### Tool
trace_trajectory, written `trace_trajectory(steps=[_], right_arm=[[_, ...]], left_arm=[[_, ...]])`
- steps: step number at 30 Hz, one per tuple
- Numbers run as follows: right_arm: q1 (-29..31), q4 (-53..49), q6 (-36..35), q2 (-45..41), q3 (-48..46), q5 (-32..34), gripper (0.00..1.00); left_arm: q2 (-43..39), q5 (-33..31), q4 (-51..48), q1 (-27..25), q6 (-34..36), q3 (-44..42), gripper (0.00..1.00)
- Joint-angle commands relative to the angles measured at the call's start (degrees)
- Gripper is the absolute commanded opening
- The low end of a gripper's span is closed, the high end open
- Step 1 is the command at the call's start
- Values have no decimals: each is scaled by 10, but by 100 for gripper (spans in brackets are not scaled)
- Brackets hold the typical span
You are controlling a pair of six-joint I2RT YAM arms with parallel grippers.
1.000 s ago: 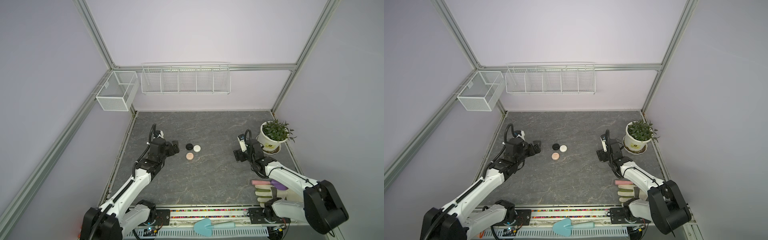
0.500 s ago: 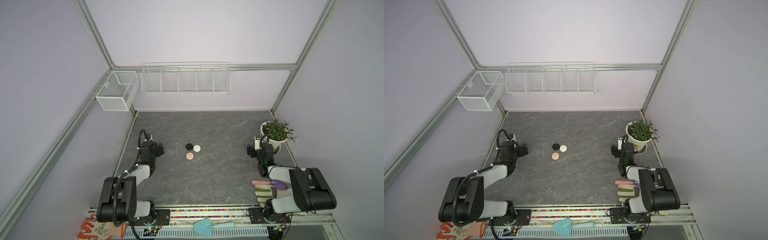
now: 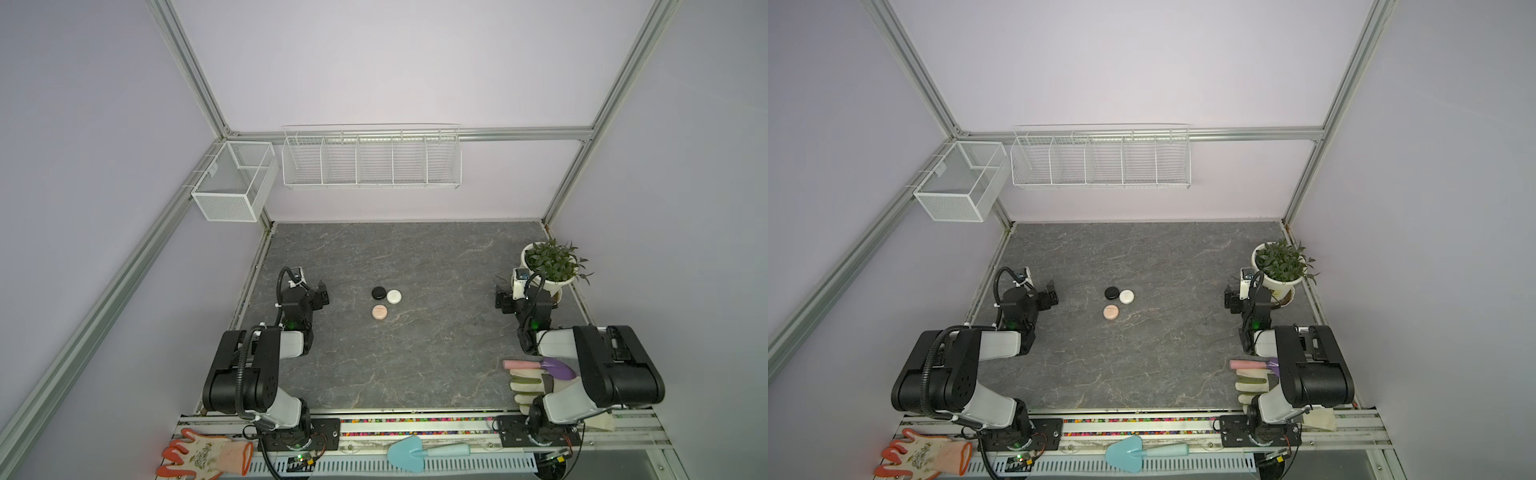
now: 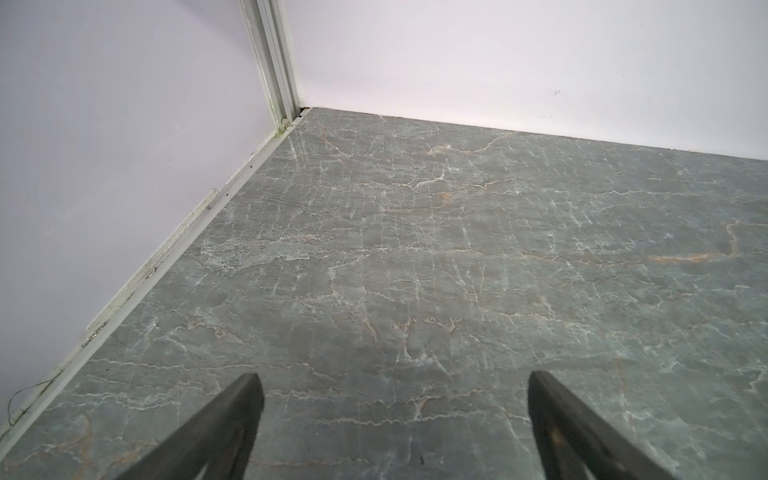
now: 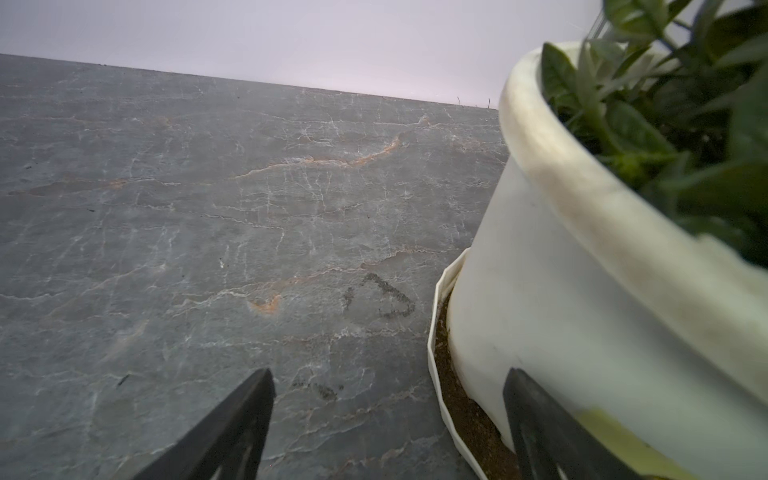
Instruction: Insert the wireless bluetooth earbuds into the charging case
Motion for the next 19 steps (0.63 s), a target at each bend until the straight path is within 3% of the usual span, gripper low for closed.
trace_trajectory(steps=[1,19], right_arm=[[-4,8,13,-2,6,-13,89],[-14,-16,19,0,18,-35,89]], left_arm=[[8,4,47,4,11,4,99],[8,4,42,4,11,4,99]])
